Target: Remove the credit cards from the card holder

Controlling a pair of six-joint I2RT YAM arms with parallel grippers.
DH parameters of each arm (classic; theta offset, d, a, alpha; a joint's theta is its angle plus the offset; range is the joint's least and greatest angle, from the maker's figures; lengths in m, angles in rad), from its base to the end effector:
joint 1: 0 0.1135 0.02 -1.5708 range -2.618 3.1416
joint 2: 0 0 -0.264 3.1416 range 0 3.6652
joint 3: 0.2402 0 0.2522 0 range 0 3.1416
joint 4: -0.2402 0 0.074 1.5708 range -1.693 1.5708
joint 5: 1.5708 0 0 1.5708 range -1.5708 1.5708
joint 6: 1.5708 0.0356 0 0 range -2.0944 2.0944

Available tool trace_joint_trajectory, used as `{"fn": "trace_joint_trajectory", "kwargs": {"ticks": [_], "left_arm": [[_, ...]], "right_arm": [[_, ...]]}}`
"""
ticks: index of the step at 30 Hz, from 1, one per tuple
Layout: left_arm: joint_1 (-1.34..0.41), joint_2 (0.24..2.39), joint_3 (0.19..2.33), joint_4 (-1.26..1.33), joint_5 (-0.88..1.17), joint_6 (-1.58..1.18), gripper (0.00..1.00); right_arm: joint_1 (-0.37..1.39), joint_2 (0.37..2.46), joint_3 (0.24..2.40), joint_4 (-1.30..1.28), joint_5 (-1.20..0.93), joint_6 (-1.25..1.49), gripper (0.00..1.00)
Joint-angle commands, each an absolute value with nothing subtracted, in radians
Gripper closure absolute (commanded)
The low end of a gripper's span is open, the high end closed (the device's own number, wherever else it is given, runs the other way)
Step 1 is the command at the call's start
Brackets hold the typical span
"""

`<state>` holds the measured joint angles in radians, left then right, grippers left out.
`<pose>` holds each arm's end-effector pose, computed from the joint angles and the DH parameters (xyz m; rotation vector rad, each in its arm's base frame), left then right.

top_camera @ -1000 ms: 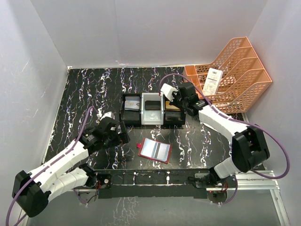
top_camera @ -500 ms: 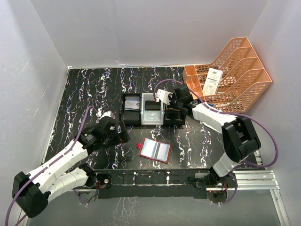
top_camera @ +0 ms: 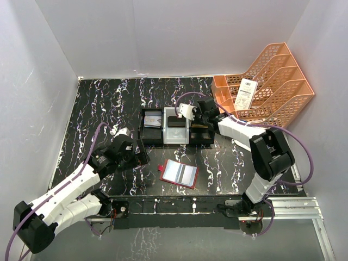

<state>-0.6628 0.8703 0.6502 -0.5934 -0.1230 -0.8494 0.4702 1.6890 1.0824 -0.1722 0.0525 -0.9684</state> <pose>0.1423 -0.1055 0.2410 -0.2883 2.4362 -0.5596 0.3259 0.1635 0.2084 -1.5412 1.7991 -0.3044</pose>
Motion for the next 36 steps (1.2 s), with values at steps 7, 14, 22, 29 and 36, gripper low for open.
{"fn": "trace_joint_trajectory", "kwargs": {"ticks": [7, 14, 22, 29, 36], "left_arm": [[-0.657, 0.849, 0.687, -0.612, -0.112, -0.853, 0.01], [-0.657, 0.843, 0.657, -0.597, -0.102, -0.862, 0.01], [-0.657, 0.853, 0.658, -0.591, -0.091, -0.857, 0.01], [-0.657, 0.852, 0.648, -0.579, -0.076, -0.860, 0.01], [-0.657, 0.848, 0.644, -0.584, -0.067, -0.861, 0.01]], "right_arm": [[0.469, 1.790, 1.151, -0.084, 0.082, -1.013, 0.98], [0.469, 1.800, 1.137, -0.106, 0.071, -1.029, 0.86], [0.467, 1.775, 1.115, -0.138, 0.079, -1.028, 0.68], [0.466, 1.790, 1.115, -0.140, 0.088, -0.996, 0.68], [0.465, 1.781, 1.140, -0.180, 0.063, -0.967, 0.67]]}}
